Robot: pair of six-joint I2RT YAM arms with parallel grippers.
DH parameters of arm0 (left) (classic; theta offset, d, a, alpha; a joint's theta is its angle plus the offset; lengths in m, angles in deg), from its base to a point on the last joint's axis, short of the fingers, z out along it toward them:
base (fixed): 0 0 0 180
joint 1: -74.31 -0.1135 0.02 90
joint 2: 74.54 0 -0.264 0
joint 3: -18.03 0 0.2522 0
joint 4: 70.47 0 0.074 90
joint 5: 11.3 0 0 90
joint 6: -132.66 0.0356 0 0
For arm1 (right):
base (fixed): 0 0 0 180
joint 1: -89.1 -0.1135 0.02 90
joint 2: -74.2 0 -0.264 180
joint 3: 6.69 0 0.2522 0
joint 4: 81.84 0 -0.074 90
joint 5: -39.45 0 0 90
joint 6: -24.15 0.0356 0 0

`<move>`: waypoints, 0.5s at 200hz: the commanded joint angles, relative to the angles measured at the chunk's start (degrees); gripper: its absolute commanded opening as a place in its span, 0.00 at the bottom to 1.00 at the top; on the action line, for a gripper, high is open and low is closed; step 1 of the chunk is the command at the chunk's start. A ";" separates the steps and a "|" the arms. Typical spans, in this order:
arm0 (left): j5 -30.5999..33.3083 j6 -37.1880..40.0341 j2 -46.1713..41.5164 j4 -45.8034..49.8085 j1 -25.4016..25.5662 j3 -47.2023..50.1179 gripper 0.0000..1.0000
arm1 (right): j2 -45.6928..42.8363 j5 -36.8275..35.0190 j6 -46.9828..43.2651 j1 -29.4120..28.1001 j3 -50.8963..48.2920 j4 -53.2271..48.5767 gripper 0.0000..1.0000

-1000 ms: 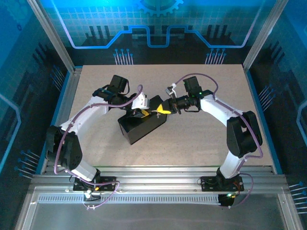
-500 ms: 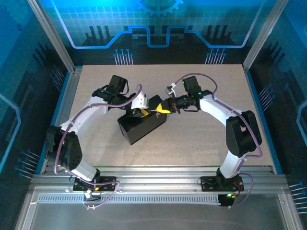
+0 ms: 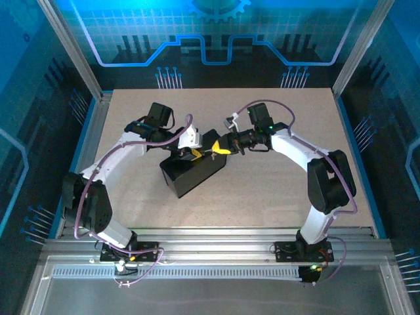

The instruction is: Unlock the padlock with the key

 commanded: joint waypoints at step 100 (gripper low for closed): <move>-4.30 -2.45 -2.48 -4.62 0.94 1.85 0.00 | -1.06 -3.60 7.14 -5.54 -0.88 4.12 0.00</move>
